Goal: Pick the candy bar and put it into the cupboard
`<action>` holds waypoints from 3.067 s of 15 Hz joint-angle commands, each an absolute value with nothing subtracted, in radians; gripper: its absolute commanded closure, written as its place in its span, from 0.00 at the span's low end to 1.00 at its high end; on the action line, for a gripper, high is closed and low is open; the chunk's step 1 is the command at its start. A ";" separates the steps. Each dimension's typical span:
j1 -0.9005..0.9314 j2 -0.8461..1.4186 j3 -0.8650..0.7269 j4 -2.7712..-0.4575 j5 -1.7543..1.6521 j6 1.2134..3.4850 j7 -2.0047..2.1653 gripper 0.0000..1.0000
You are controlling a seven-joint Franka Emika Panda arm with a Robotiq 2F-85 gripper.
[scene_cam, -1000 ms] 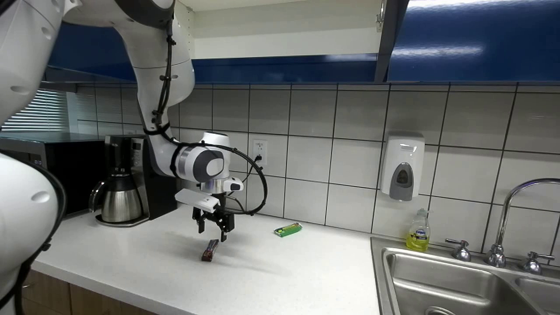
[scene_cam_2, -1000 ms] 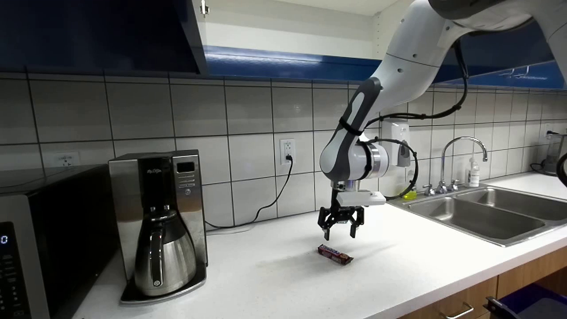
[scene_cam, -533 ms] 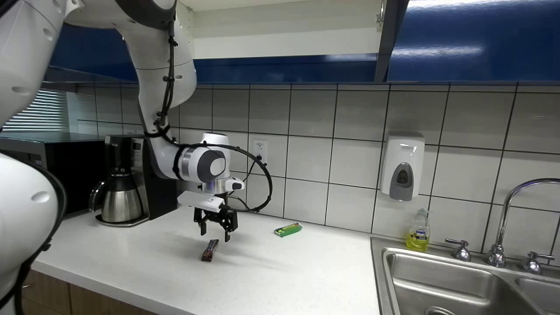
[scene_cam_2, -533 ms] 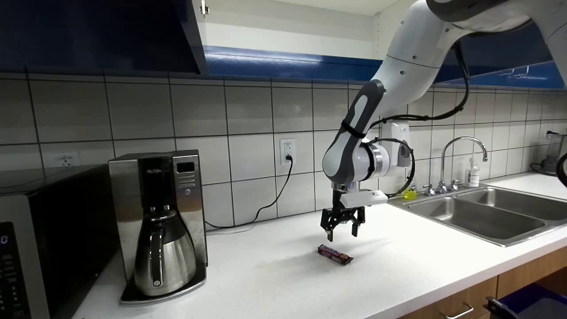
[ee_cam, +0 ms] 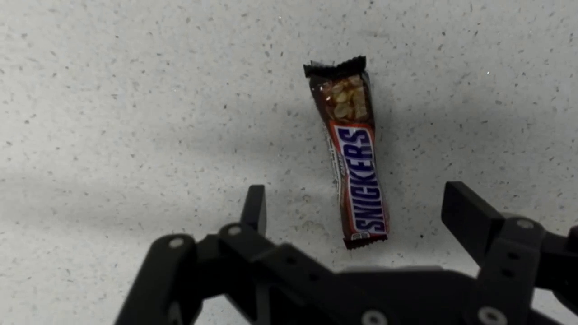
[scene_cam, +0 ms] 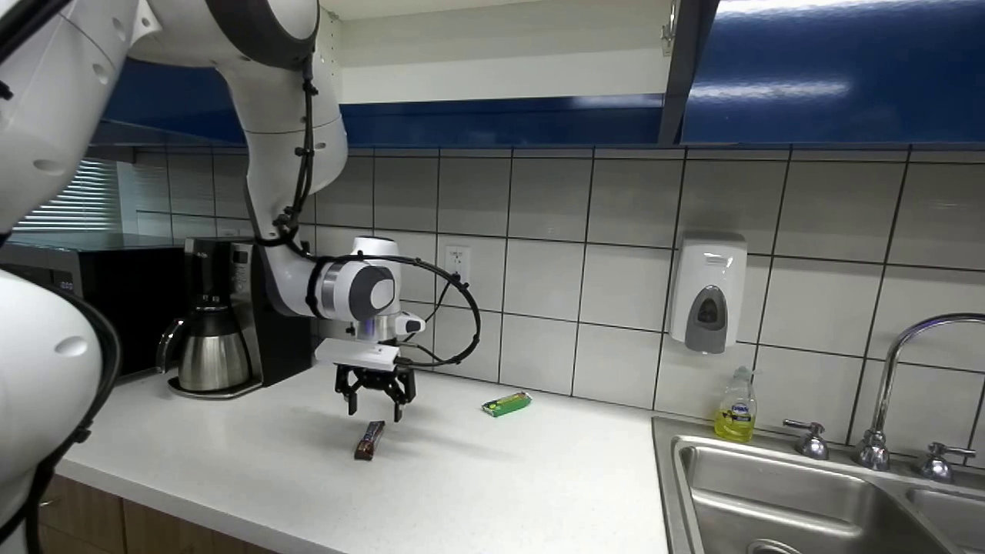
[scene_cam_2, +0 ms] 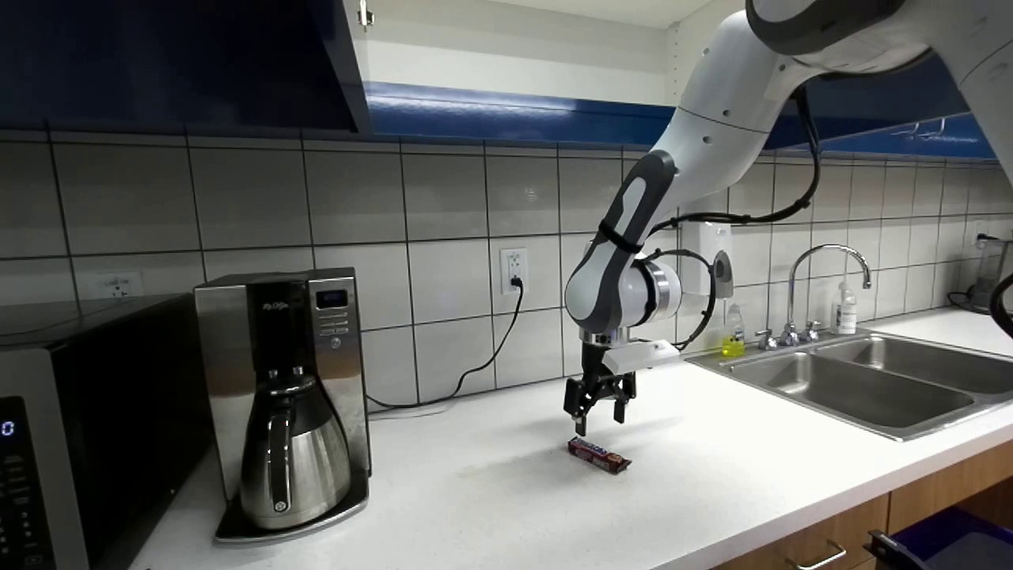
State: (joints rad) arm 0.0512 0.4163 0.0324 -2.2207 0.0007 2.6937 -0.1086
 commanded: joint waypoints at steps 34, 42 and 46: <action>0.113 0.550 -0.014 -2.049 -0.183 2.533 -0.083 0.00; 0.117 0.557 -0.008 -2.046 -0.187 2.529 -0.089 0.00; 0.116 0.559 -0.008 -2.044 -0.185 2.527 -0.090 0.00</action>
